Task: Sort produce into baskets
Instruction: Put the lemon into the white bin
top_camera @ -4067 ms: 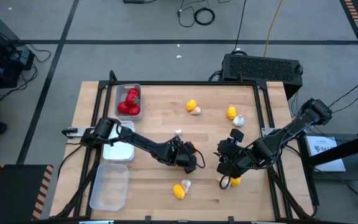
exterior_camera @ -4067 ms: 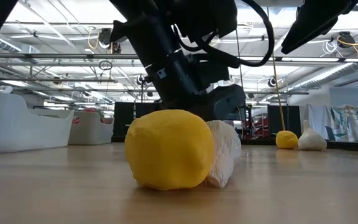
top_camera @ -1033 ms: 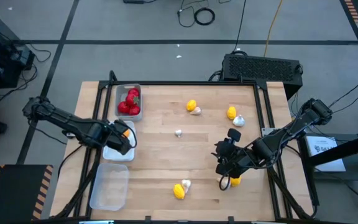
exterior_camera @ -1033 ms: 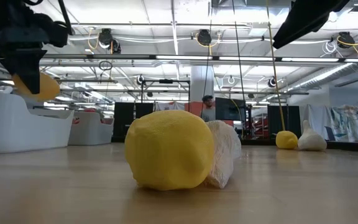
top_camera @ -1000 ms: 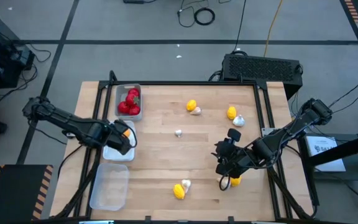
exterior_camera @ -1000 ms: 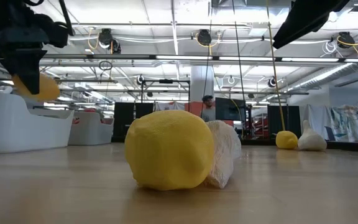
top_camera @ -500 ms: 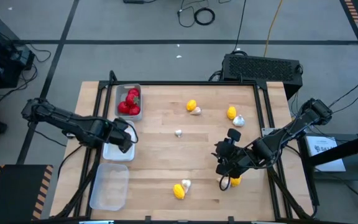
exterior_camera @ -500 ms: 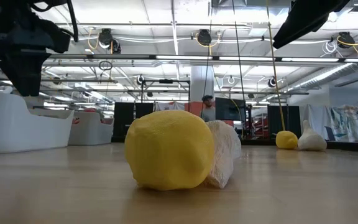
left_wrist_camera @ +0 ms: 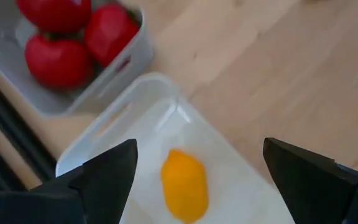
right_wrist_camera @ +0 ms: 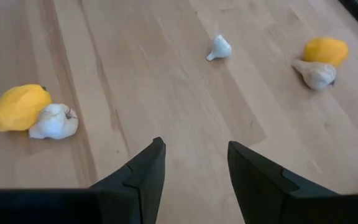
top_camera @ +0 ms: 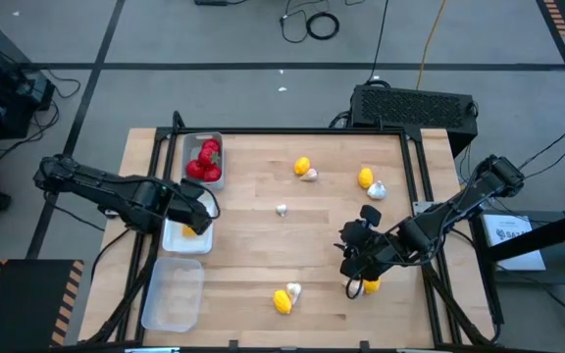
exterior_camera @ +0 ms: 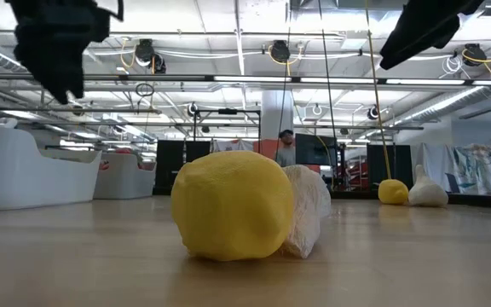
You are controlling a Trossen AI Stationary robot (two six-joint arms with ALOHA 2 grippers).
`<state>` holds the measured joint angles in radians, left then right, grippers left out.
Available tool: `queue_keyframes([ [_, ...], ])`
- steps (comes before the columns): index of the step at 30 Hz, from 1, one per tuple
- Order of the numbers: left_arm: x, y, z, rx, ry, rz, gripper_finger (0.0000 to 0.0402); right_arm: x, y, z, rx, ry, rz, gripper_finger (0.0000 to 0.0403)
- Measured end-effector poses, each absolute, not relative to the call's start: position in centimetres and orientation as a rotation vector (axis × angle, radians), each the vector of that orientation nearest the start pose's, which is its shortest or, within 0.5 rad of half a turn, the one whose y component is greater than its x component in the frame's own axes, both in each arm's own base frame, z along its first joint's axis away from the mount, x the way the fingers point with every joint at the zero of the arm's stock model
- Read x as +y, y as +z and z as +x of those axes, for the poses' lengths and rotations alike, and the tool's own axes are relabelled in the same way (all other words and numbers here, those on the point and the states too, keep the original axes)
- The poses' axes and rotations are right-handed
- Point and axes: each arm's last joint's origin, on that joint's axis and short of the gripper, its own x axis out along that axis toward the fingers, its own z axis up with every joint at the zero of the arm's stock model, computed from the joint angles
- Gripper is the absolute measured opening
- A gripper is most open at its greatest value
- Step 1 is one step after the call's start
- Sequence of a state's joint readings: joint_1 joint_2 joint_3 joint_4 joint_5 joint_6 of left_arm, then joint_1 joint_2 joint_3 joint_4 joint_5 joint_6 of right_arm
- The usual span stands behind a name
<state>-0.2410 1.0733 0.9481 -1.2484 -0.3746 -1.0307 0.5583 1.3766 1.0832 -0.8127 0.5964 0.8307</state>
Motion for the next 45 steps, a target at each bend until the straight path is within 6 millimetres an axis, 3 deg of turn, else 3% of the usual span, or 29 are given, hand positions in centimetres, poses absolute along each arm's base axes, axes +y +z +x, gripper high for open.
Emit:
queue_keyframes([
  [15, -3.2, 28.6, 19.6, 0.741, 0.612, -0.323, 0.0354, 12.6, 26.8, 23.2, 0.795, -0.412, 0.228, 0.0164],
  [22, -4.1, 27.7, 22.4, 0.717, 0.534, -0.255, 0.0354, 12.7, 26.9, 23.4, 0.782, -0.406, 0.239, 0.0164],
  [32, -8.8, 24.9, 27.3, 0.69, 0.173, -0.202, 0.0354, 12.8, 27.0, 23.5, 0.766, -0.399, 0.254, 0.0164],
  [39, -13.5, 23.6, 28.3, 0.622, -0.017, -0.145, 0.0354, 12.8, 27.1, 23.6, 0.756, -0.393, 0.262, 0.0164],
  [45, -16.4, 22.3, 28.9, 0.552, -0.096, -0.108, 0.0354, 12.8, 27.1, 23.6, 0.76, -0.385, 0.241, 0.0164],
])
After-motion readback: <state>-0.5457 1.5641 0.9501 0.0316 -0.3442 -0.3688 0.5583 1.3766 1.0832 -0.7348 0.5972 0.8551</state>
